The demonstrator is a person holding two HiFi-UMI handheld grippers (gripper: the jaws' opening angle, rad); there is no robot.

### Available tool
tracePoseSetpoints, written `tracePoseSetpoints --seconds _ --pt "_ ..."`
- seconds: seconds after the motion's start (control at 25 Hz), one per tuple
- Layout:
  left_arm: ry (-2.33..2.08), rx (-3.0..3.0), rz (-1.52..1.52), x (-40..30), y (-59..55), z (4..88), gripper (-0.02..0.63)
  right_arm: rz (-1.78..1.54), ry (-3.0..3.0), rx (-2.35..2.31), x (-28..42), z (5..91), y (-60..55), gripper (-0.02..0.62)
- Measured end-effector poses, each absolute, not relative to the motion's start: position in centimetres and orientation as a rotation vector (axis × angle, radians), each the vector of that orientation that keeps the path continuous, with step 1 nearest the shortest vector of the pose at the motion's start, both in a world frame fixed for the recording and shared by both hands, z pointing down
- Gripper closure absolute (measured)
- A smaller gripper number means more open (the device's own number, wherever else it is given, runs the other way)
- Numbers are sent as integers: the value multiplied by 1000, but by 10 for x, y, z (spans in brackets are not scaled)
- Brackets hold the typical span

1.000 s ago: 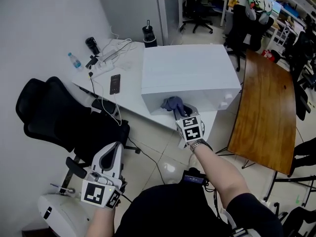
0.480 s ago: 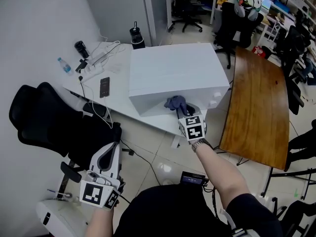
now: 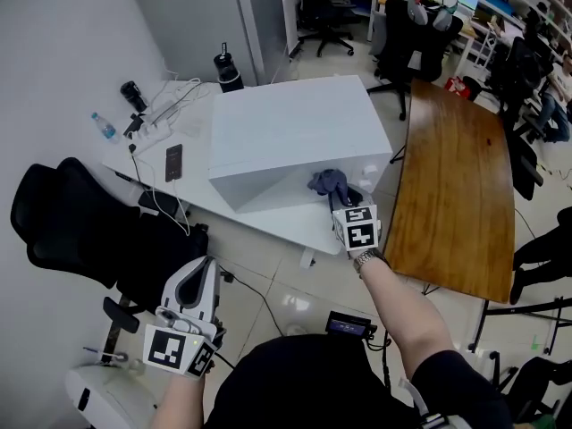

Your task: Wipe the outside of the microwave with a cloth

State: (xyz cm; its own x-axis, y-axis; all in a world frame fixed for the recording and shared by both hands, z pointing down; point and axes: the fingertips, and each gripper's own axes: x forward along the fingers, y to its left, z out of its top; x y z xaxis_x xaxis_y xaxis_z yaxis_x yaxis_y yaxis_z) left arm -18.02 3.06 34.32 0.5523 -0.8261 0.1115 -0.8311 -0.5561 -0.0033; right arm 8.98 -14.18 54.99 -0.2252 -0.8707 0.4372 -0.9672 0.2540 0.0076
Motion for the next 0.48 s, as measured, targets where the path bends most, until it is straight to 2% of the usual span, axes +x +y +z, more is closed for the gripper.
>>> tracePoseSetpoints --seconds 0.48 --pt "-1477 2718 196 -116 42 338 601 398 -2181 1681 162 550 -133 523"
